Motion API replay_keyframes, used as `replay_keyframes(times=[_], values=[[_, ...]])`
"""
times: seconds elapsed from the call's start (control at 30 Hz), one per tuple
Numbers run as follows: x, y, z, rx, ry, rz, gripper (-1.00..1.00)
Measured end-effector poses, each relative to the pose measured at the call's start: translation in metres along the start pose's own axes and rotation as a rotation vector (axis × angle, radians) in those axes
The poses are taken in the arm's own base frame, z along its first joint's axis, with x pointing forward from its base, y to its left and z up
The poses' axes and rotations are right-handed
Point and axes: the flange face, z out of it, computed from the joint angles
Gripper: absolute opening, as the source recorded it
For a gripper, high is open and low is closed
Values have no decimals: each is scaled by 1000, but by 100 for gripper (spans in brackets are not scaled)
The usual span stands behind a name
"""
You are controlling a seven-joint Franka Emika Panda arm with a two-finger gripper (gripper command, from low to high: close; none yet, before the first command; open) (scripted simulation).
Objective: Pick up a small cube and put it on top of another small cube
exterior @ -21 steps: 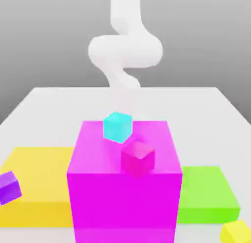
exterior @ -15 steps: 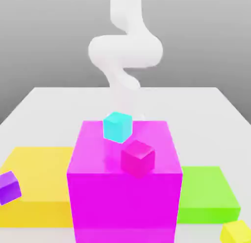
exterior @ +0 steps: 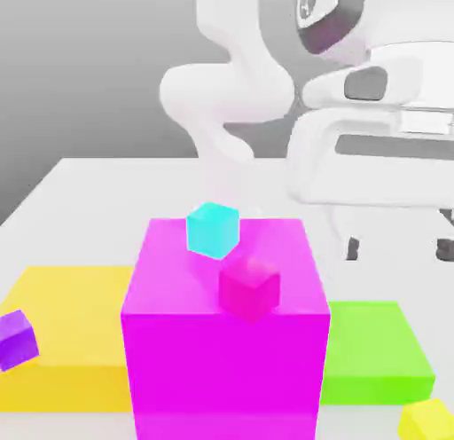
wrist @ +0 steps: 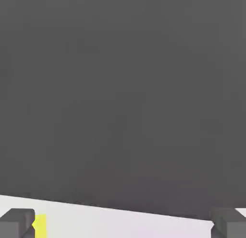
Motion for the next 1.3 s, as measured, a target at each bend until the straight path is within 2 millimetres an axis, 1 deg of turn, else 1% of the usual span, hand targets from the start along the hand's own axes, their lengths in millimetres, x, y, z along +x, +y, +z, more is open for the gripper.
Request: replay_keyframes(times=[0.1,0.17,0.33,0.37,0.47,0.5,0.67,0.7,0.73,0.77,0.83,0.87,0.93,1.0,1.07,1.17,1.23,1.3], values=[[-23,-11,47,-32,-60,-19,0],[-41,-18,78,-51,-102,-34,0],[-97,-29,148,-91,-215,-70,0],[-105,-30,162,-94,-227,-73,0],[-119,-27,207,-97,-239,-75,0],[-123,-25,218,-98,-240,-76,-100],[-123,-25,218,-96,-240,-75,-100],[-125,-24,224,-97,-240,-76,-100],[-123,-25,219,-97,-240,-76,-100],[-121,-27,209,-96,-240,-75,-100],[-114,-30,182,-97,-241,-75,-100],[-102,-31,169,-88,-226,-71,-100],[-59,-24,142,-86,-177,-33,-100],[-19,-10,114,-98,-136,19,-100],[11,7,87,-118,-115,74,-100],[43,36,46,-145,-104,158,-100],[64,60,18,-158,-105,225,-100],[79,84,-10,-163,-112,286,-100]])
